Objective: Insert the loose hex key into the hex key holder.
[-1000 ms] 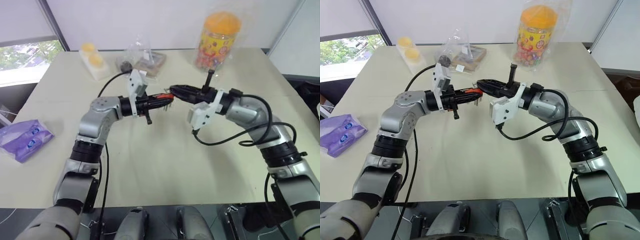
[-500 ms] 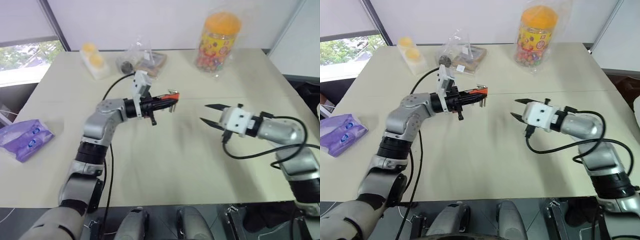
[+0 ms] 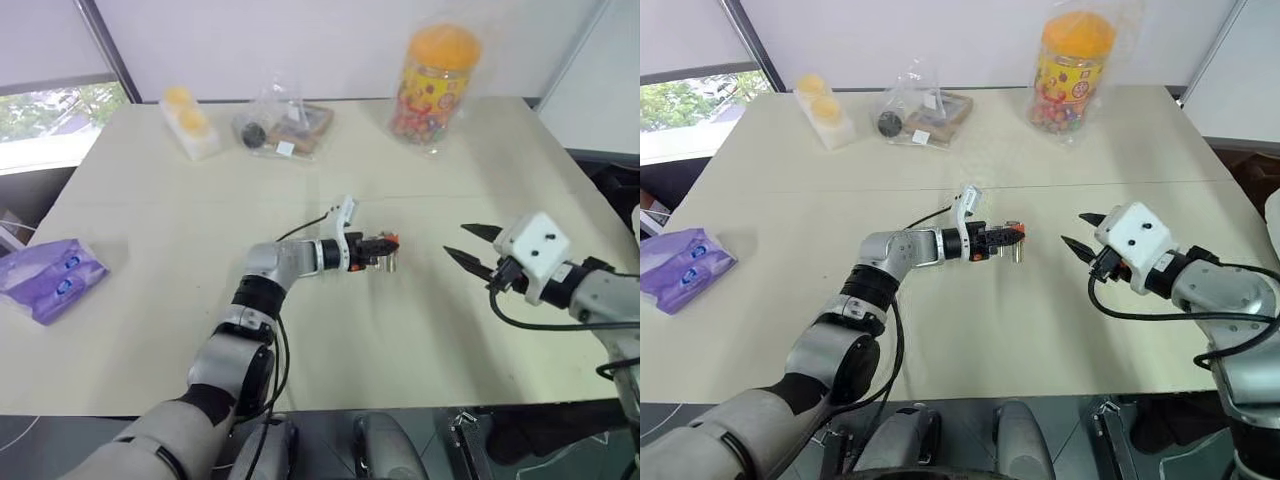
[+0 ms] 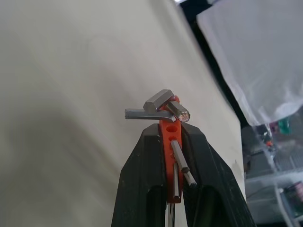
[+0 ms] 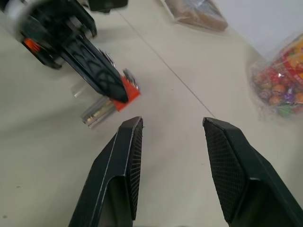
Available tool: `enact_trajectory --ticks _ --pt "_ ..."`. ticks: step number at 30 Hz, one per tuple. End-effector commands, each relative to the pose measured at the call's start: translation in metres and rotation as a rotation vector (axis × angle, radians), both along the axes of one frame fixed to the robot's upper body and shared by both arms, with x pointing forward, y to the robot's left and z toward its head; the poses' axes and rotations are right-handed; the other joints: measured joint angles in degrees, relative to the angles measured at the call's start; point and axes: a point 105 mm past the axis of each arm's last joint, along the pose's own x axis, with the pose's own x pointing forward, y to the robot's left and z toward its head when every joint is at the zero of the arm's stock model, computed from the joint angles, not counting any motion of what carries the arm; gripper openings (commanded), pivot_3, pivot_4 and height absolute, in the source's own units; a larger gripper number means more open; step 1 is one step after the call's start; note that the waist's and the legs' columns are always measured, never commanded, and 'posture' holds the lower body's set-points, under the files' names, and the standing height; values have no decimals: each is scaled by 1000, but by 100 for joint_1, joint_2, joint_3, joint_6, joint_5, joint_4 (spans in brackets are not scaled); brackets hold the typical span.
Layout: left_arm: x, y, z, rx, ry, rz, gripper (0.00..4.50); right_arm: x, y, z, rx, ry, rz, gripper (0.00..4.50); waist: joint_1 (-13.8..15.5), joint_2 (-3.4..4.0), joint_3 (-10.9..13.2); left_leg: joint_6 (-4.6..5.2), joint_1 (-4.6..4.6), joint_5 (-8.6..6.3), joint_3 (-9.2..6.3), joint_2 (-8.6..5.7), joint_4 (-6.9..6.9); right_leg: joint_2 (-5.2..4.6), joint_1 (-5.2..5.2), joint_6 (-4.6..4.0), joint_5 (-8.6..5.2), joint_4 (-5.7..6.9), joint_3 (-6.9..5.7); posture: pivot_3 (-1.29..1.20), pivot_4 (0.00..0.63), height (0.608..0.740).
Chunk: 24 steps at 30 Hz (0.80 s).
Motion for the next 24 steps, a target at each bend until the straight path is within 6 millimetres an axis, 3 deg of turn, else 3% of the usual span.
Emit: enact_trajectory --ticks 1,6,11,14,16,24 --pt "4 -2 4 -16 60 24 0 -6 2 11 -10 -56 -17 2055 9 0 0 0 0 0 0 0 1 0 0 0 0 0 0 0 150 740" --pt "5 6 -10 39 112 50 0 -7 4 8 -15 -55 -27 2055 7 2 -2 -1 1 0 0 -1 0 -1 0 0 0 0 0 0 150 740" --pt "6 20 -14 91 113 55 2128 -4 6 6 -18 -55 -20 2127 -5 1 -3 -1 2 0 -1 0 -1 0 0 0 0 1 1 0 150 740" --pt "10 38 -19 158 112 76 3759 -2 7 5 -22 -53 -15 2127 -23 -1 -7 -2 7 1 2 0 1 0 5 0 0 0 3 0 150 740" --pt "13 52 -19 210 92 92 4413 0 7 4 -27 -53 -12 2127 -50 -1 -11 -2 20 1 3 5 -1 0 16 0 0 0 5 0 150 740" --pt "20 104 13 387 -292 13 4413 3 2 -2 -96 10 36 2127 -66 2 -13 -3 83 -1 4 6 -34 4 34 0 0 5 24 0 150 740"
